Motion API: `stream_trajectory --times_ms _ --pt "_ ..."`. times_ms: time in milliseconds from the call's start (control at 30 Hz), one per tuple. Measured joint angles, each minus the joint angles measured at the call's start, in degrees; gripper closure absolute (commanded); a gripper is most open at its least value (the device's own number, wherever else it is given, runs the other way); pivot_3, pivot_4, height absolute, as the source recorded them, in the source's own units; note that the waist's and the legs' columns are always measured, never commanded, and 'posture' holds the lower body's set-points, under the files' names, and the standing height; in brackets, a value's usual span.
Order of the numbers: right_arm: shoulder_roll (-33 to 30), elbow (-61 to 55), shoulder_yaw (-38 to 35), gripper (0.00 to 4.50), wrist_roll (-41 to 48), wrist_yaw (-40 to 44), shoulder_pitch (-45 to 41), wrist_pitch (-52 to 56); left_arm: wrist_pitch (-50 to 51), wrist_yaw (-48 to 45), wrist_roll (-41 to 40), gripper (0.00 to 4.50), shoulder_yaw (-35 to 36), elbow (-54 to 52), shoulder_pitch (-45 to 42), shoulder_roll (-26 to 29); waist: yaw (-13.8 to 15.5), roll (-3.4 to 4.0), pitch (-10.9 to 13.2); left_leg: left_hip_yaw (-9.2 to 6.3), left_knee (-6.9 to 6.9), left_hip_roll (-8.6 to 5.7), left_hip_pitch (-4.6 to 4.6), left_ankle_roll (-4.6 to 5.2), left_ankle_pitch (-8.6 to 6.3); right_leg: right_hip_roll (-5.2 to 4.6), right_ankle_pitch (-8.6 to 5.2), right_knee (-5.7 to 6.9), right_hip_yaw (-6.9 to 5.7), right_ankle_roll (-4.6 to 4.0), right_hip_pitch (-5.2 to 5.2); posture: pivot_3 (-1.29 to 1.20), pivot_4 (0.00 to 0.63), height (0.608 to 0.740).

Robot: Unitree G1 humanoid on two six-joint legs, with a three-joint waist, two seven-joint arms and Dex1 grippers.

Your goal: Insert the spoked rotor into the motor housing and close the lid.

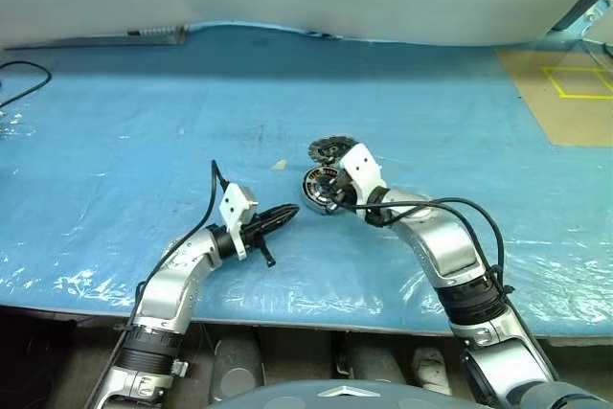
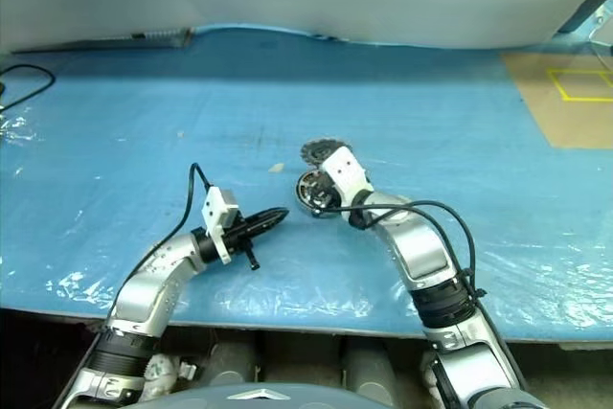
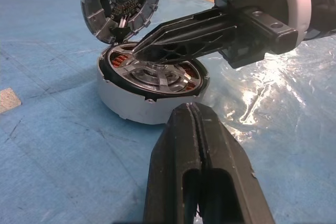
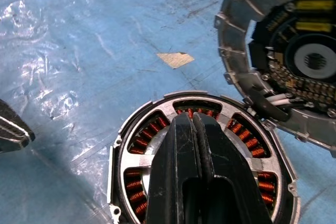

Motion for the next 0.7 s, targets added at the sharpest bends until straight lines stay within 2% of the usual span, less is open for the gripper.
stream_trajectory --times_ms 167,467,700 --pt "0.2 -0.6 3.0 4.5 -0.3 -0.2 -2.4 6.1 -0.2 0.2 0.0 4.46 -0.4 0.0 0.1 0.9 0.0 0.0 0.0 0.0 0.0 -0.03 -0.04 -0.01 0.0 -0.01 0.0 -0.01 0.02 0.01 -0.04 0.0 0.15 0.74" --pt "1.2 0.7 3.6 4.5 -0.4 -1.1 -5.1 8.7 -3.5 1.0 0.3 4.46 -1.8 0.1 0.1 0.9 0.1 0.0 0.0 0.0 0.0 -0.03 -0.1 -0.02 0.0 -0.01 0.01 0.0 0.02 0.02 -0.09 0.0 0.15 0.74" --pt "-3.8 -4.4 -2.1 4.5 4.5 4.4 -3.5 7.4 -5.8 2.1 0.9 4.46 -2.1 1.8 0.0 0.8 0.4 0.0 0.0 0.0 0.02 -0.04 -0.13 -0.01 0.0 -0.01 0.02 0.0 0.02 0.03 -0.09 0.0 0.15 0.74"
